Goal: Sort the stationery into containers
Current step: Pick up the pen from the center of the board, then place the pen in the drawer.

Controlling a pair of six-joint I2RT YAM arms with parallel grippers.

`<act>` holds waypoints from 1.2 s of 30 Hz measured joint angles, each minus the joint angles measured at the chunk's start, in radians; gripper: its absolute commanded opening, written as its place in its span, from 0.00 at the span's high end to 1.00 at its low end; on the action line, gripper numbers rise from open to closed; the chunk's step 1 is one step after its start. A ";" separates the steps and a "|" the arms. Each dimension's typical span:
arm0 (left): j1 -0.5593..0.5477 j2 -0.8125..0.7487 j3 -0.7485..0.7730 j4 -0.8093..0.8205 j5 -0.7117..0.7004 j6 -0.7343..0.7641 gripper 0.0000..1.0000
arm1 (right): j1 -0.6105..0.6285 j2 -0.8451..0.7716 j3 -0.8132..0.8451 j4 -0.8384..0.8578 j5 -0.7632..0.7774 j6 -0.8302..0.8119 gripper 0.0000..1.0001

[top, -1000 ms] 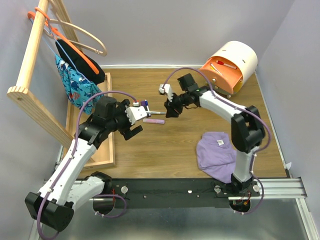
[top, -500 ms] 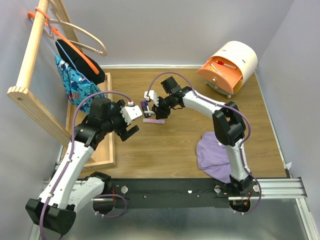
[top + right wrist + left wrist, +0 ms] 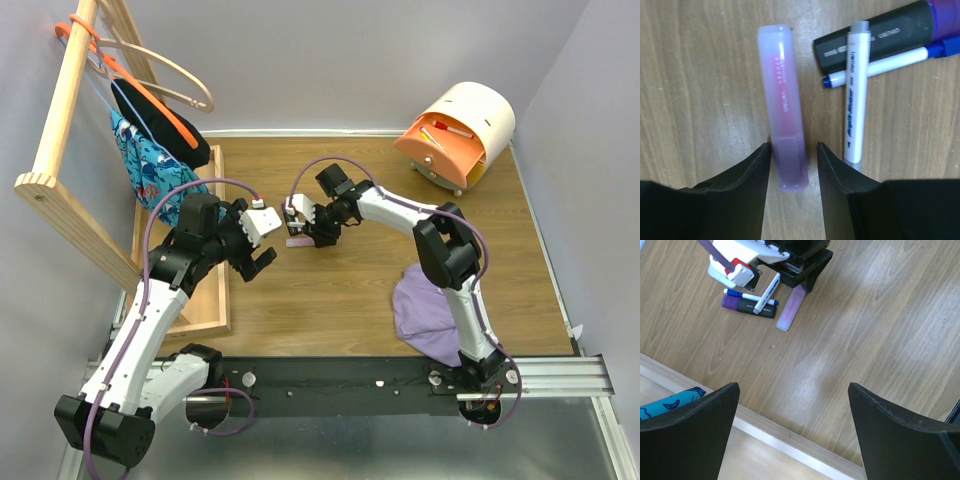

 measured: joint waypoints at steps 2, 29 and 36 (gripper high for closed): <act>0.000 0.005 0.000 0.000 0.004 -0.003 0.01 | 0.002 0.012 0.019 -0.008 0.004 0.000 0.62; -0.123 0.113 -0.012 0.064 0.089 0.044 0.01 | -0.387 -0.605 0.036 0.033 0.046 0.270 0.95; -0.161 0.139 -0.009 0.086 0.089 0.056 0.01 | -0.498 -0.573 0.116 0.111 0.142 0.326 0.94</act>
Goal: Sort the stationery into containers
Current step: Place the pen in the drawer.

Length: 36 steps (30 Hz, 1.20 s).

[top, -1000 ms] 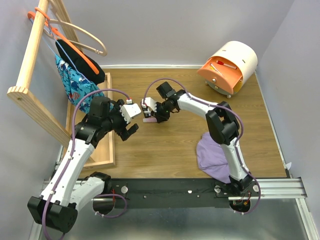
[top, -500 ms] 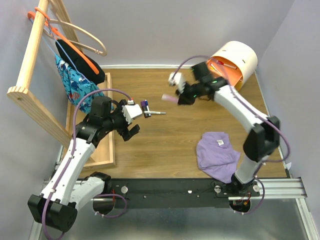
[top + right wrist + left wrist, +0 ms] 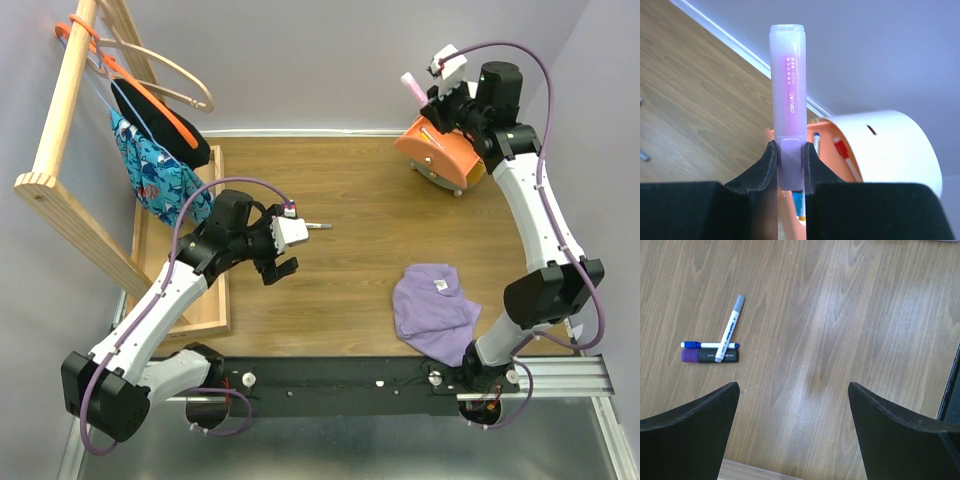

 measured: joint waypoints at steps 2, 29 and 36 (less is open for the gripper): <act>0.000 0.000 0.000 0.008 0.000 0.000 0.01 | -0.015 0.008 0.000 -0.002 0.026 -0.003 0.94; 0.000 -0.014 0.000 0.023 -0.016 0.002 0.01 | -0.066 0.093 0.010 -0.178 0.143 -0.022 0.34; 0.000 -0.026 0.000 0.012 -0.056 0.003 0.01 | -0.057 0.097 0.048 -0.249 -0.218 -0.085 0.39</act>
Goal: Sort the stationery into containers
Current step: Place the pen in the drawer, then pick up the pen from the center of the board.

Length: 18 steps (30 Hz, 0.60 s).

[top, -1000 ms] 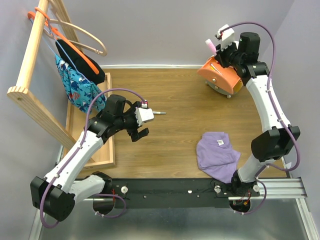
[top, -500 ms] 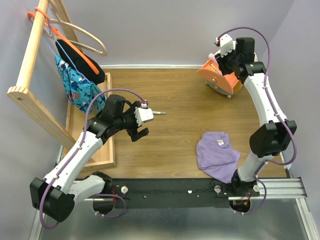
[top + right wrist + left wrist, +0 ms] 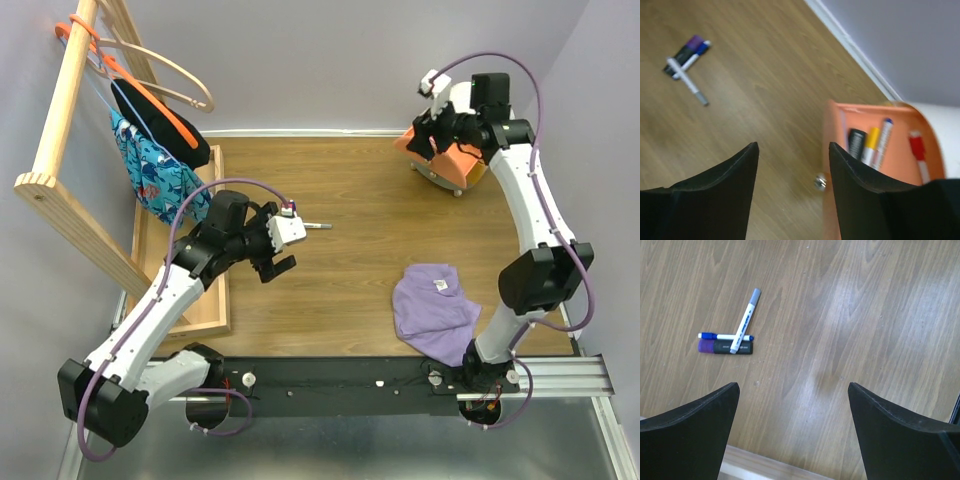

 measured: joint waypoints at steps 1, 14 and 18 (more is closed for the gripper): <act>0.000 -0.006 0.000 -0.007 -0.008 0.005 0.01 | 0.010 0.009 0.000 -0.014 -0.047 -0.017 0.39; 0.007 -0.178 -0.082 -0.150 -0.051 0.095 0.02 | 0.268 0.319 -0.032 -0.051 -0.195 -0.252 0.44; 0.021 -0.185 -0.084 -0.178 -0.053 0.095 0.02 | 0.323 0.350 -0.045 -0.027 -0.187 -0.324 0.43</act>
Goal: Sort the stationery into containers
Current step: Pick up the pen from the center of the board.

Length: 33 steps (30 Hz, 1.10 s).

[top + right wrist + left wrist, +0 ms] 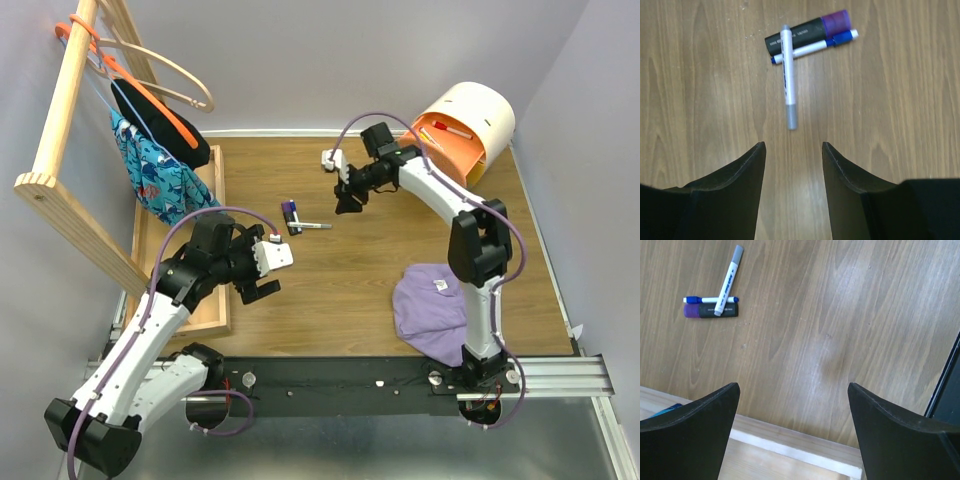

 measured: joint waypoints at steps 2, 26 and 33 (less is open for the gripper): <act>0.005 0.002 0.000 -0.008 0.000 0.000 0.02 | 0.026 0.030 0.005 0.023 0.002 -0.029 0.41; 0.069 0.039 0.014 0.017 0.001 -0.072 0.02 | 0.156 0.317 0.223 0.103 0.044 -0.143 0.44; 0.071 0.053 0.014 0.039 0.002 -0.083 0.02 | 0.175 0.317 0.163 0.087 0.039 -0.158 0.53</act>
